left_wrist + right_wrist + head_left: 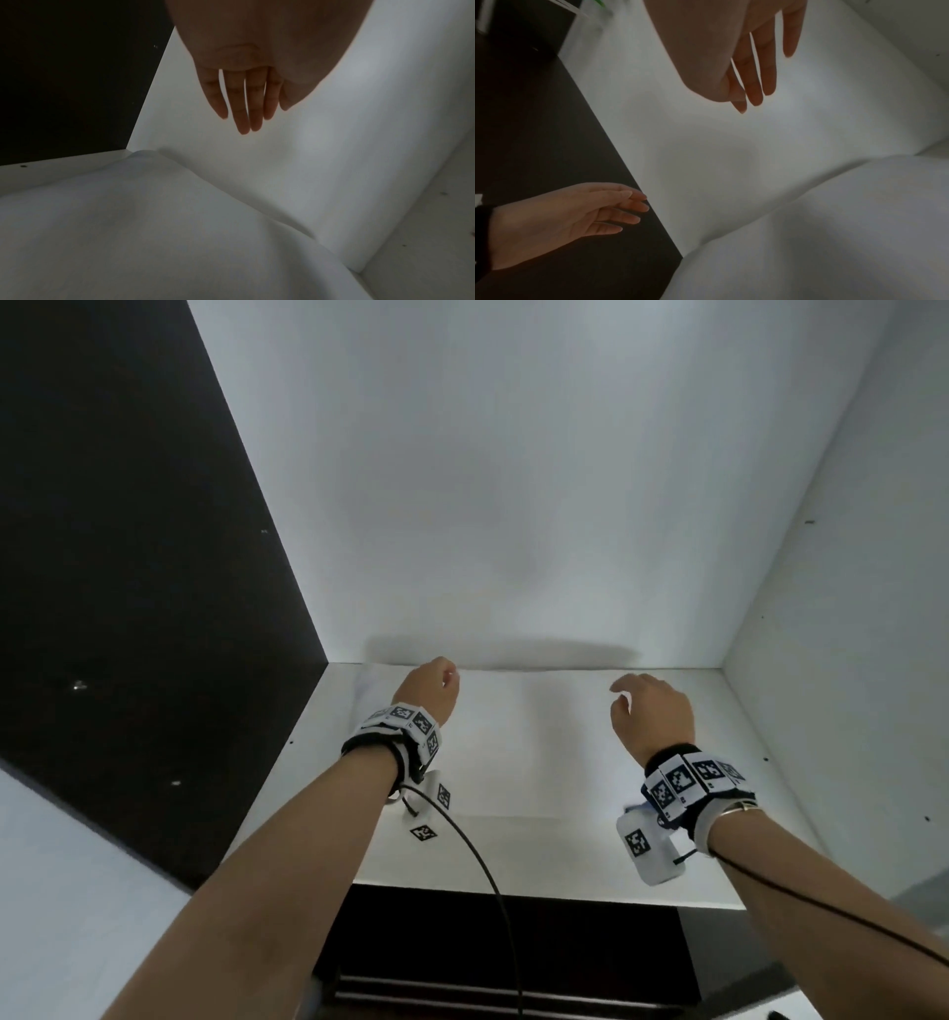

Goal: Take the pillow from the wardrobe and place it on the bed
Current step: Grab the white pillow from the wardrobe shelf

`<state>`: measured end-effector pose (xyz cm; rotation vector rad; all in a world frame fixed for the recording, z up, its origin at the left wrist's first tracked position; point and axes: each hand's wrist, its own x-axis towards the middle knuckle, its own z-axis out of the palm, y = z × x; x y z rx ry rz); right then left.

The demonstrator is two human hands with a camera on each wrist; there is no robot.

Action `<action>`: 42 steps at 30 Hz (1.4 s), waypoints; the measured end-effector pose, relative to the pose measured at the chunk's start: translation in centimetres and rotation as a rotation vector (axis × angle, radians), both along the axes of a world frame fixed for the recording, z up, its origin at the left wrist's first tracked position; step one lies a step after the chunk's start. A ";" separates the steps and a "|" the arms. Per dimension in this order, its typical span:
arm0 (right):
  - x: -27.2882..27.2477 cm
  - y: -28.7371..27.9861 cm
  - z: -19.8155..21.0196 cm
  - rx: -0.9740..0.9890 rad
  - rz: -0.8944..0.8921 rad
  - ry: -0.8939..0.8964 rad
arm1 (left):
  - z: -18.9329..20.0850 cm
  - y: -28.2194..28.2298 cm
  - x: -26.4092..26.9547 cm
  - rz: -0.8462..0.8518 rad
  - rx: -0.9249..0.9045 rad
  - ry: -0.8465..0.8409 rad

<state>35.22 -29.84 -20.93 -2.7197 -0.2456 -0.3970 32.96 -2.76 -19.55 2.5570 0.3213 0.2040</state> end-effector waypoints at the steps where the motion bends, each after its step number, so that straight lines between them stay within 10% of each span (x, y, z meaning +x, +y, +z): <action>1: 0.8 0.2 -0.7 -0.004 -0.019 0.039 | -0.8 0.7 1.0 0.009 0.009 0.022; 16: 8.3 -2.5 -10.7 0.039 -0.496 0.527 | -11.5 7.3 7.7 0.333 0.224 0.337; 22: 10.4 -2.8 -14.2 0.190 -0.596 0.720 | -15.0 9.4 7.7 0.452 0.045 0.510; 42: 12.6 -1.6 -16.1 0.309 -0.491 0.841 | -18.7 8.5 9.0 0.482 -0.150 0.495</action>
